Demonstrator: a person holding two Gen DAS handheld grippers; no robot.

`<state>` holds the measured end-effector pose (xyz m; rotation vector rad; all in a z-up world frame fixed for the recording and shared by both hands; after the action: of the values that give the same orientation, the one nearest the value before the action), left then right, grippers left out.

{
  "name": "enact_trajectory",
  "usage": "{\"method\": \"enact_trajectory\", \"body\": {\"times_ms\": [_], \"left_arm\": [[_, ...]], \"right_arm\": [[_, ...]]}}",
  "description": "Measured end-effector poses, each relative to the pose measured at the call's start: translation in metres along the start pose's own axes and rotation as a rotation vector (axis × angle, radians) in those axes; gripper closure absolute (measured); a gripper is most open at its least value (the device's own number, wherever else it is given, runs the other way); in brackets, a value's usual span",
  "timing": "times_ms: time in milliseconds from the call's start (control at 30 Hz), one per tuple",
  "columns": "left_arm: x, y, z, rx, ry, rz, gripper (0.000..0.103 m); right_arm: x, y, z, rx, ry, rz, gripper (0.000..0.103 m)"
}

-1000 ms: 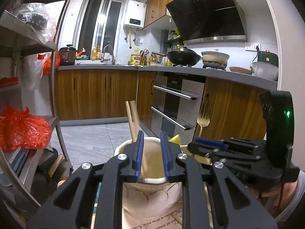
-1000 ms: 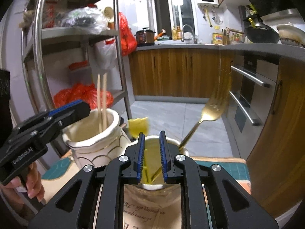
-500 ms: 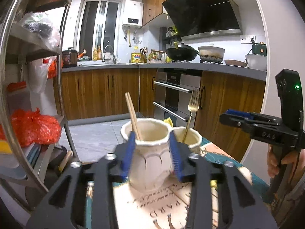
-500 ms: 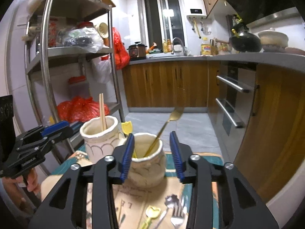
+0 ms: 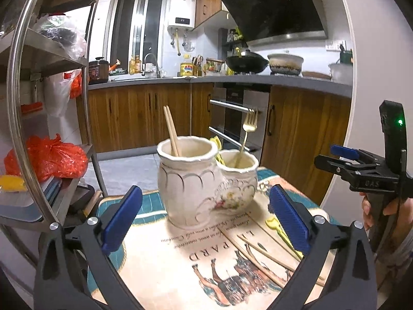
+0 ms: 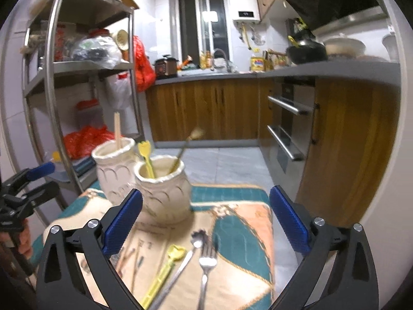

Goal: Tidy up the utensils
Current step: 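Withdraw both open tools from the vases back toward the utensils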

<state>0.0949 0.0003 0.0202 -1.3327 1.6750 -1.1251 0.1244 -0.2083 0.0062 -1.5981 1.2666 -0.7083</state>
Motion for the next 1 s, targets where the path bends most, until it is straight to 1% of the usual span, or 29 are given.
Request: {"method": "enact_trajectory", "body": {"times_ms": [100, 367, 533, 633, 733, 833, 867, 900, 933, 1000], "left_arm": [[0.009, 0.011, 0.002, -0.036, -0.004, 0.014, 0.006], [0.031, 0.048, 0.021, -0.186, 0.011, 0.001, 0.006], [0.048, 0.065, 0.029, -0.247, -0.019, 0.072, 0.006], [0.052, 0.073, 0.035, -0.294, -0.031, 0.077, 0.006], [0.054, 0.082, 0.041, -0.349, -0.060, 0.095, 0.006], [0.058, 0.086, 0.044, -0.378, -0.066, 0.108, 0.007], [0.060, 0.089, 0.044, -0.389, -0.062, 0.112, 0.009], [0.062, 0.090, 0.045, -0.396, -0.058, 0.114, 0.015], [0.064, 0.092, 0.045, -0.410, -0.053, 0.120, 0.018], [0.066, 0.094, 0.046, -0.423, -0.045, 0.121, 0.026]], "right_arm": [[0.008, 0.014, 0.001, -0.040, 0.009, 0.020, 0.005], [0.013, 0.044, 0.008, -0.159, 0.043, 0.002, 0.005], [0.015, 0.057, 0.009, -0.206, 0.040, -0.008, 0.005], [0.017, 0.065, 0.010, -0.241, 0.041, -0.016, 0.005], [0.017, 0.072, 0.013, -0.281, 0.052, -0.031, 0.005], [0.018, 0.078, 0.016, -0.311, 0.049, -0.035, 0.005], [0.018, 0.079, 0.017, -0.323, 0.047, -0.037, 0.006], [0.018, 0.082, 0.019, -0.339, 0.046, -0.040, 0.006], [0.017, 0.084, 0.020, -0.346, 0.042, -0.043, 0.008], [0.014, 0.087, 0.022, -0.361, 0.031, -0.048, 0.014]]}}
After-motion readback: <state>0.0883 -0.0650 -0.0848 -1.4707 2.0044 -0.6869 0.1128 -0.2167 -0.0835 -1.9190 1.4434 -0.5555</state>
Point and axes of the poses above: each gripper's, at about its wrist camera, not at the fingertips, and z roughly the way its jaws point, x to its right, y to its underside, the point moved 6 cm from there along z, roughly the way its jaws point, and after that the axes turned 3 degrees about -y, right-handed, at the moved point
